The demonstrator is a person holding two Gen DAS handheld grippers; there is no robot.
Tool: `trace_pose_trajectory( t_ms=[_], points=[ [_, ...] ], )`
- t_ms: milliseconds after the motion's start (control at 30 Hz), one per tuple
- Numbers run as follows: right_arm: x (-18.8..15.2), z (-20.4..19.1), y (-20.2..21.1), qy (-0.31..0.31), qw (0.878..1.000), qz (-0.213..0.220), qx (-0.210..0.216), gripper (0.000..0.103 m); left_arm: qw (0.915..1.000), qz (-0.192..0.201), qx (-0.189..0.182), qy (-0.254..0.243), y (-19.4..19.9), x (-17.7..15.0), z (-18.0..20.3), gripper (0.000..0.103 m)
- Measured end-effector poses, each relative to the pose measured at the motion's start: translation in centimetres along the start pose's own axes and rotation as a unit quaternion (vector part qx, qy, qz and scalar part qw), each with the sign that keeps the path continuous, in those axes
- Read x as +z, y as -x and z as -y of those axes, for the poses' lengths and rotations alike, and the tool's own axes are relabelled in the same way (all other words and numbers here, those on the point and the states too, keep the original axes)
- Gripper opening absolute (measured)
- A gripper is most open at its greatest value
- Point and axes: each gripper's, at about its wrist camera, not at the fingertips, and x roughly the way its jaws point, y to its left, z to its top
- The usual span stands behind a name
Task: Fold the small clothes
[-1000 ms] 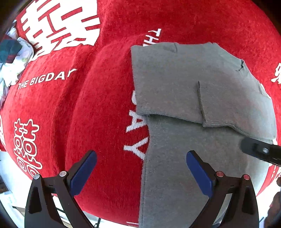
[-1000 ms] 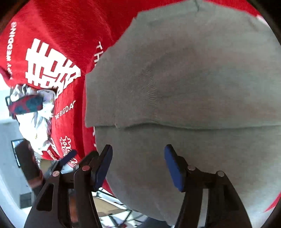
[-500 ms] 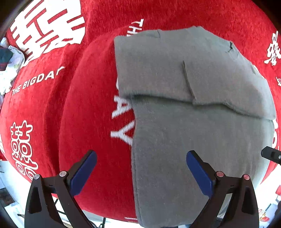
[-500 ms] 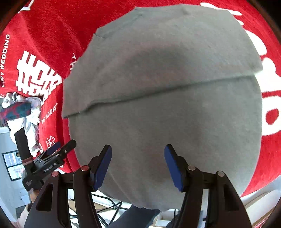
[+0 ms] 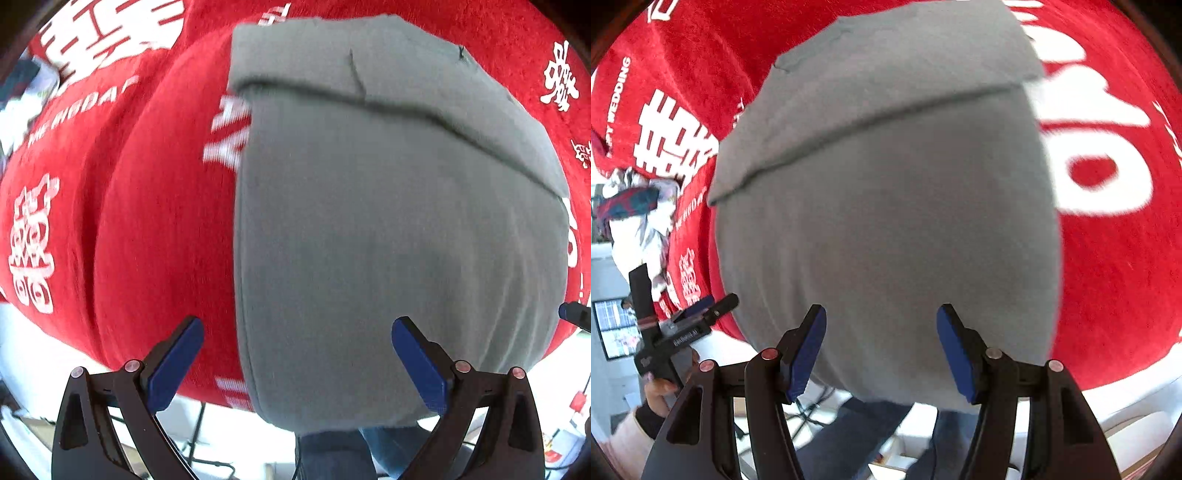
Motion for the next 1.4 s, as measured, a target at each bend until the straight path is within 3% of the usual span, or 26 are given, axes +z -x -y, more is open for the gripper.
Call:
trace_pose_trajectory(
  t_ms=[133,300,533,633,667,700,733,767,800,900,1033,1167,1300,1400],
  points=[
    [-3.5,2.9,-0.8,0.009,0.999,-0.04,0.012,0.066,0.9996,-0.027,-0.002,-0.001,-1.7,-4.2,-0.1,0.102],
    [-7.0,6.1,-3.9,0.008,0.996,-0.083,-0.007,0.066,0.998,-0.061,-0.016,-0.007,-5.1,-8.0,0.7,0.102],
    [-8.5,7.6,-8.2,0.018,0.995,-0.102,-0.013,0.066,0.9977,-0.046,-0.047,0.014,-6.0,-9.4,0.2,0.102],
    [-8.4,7.4,-8.8,0.016,0.995,-0.099,-0.004,0.066,0.9974,-0.04,-0.058,0.012,-5.9,-10.0,-0.6,0.091],
    [-8.5,7.4,-8.8,0.014,0.995,-0.098,0.0,0.066,0.9972,-0.039,-0.063,0.009,-5.7,-10.2,-0.5,0.083],
    [-8.5,7.5,-8.8,0.011,0.995,-0.098,0.007,0.055,0.997,-0.039,-0.066,0.006,-5.5,-10.3,-0.4,0.071],
    [-8.5,7.5,-8.8,0.007,0.995,-0.1,0.011,0.023,0.9968,-0.039,-0.07,0.001,-5.2,-10.6,-0.4,0.063],
    [-8.5,7.6,-8.7,0.002,0.995,-0.102,0.009,0.006,0.9962,-0.042,-0.076,-0.006,-5.2,-10.5,-0.4,0.043],
    [-8.6,7.9,-8.3,-0.006,0.995,-0.099,0.019,0.007,0.9946,-0.047,-0.092,-0.013,-4.9,-10.7,-0.5,0.015],
    [-8.7,7.4,-6.4,-0.017,0.994,-0.086,0.063,0.006,0.9904,-0.056,-0.126,-0.006,-3.9,-10.8,-1.6,0.013],
    [-8.0,5.5,-1.8,-0.016,0.991,-0.052,0.122,0.006,0.9852,-0.046,-0.164,-0.017,-0.3,-9.6,-3.1,0.013],
    [-4.4,2.5,2.9,-0.006,0.987,0.011,0.163,0.006,0.9812,-0.001,-0.192,-0.023,4.2,-6.6,-4.1,0.013],
    [0.1,1.7,5.0,-0.017,0.982,0.066,0.174,0.006,0.9763,0.046,-0.211,-0.016,6.4,-1.0,-5.2,0.013],
    [4.0,1.9,5.1,-0.045,0.98,0.091,0.169,0.005,0.9776,0.067,-0.198,-0.027,5.8,3.5,-4.8,0.013]
  ],
)
